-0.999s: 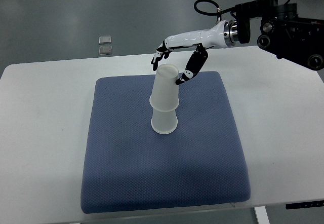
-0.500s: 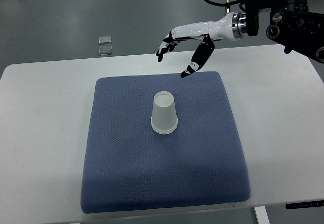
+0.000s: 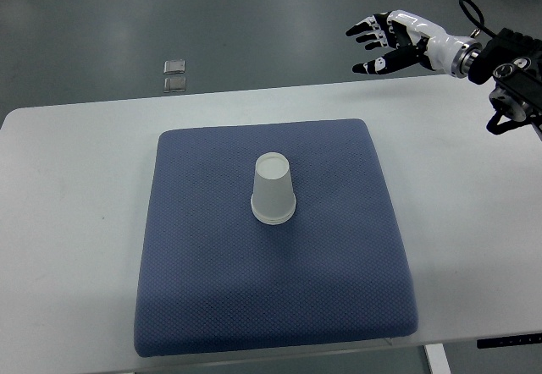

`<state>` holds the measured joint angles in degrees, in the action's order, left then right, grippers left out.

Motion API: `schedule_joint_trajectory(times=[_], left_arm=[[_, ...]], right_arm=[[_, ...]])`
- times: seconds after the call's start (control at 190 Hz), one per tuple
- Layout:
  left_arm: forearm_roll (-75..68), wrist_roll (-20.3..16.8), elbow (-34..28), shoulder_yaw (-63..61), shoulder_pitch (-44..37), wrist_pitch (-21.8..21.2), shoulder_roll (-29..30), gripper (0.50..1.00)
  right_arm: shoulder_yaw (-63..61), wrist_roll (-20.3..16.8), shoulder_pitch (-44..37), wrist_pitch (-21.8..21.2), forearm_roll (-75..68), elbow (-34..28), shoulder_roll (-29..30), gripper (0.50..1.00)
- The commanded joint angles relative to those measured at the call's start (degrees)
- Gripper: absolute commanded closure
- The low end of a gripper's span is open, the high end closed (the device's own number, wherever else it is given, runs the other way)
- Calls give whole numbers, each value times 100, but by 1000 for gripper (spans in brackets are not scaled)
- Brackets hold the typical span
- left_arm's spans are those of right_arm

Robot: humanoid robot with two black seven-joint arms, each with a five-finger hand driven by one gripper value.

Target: Stack paper cups

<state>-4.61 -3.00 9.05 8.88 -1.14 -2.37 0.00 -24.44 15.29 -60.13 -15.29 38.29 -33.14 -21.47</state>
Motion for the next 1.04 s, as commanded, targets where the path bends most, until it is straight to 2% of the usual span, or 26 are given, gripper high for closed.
schedule_joint_trajectory(times=[0.0,0.252,0.4,0.61,0.684,0.752,1.036], left_arm=[[-5,1,0,0,0,0,0,500],[4,1,0,0,0,0,0,500],[-5,1,0,0,0,0,0,500],[-5,1,0,0,0,0,0,500],[-5,1,-9,0,0,0,0,500],[-5,1,0,0,0,0,0,500],[-5,-7,0,0,0,0,0,500]], right_arm=[[-8,-61,185,228,-700,352,108,644],[-8,-290,581,588,-2177,616,143,642],[-8,-299,739,650,-2660,616,143,642],[9,-299,827,1019,-3697,607,196,642],[9,-281,862,1116,-3776,607,240,636],[-8,-246,941,1274,-3785,607,266,587],[53,-211,994,1327,-3697,598,266,585]])
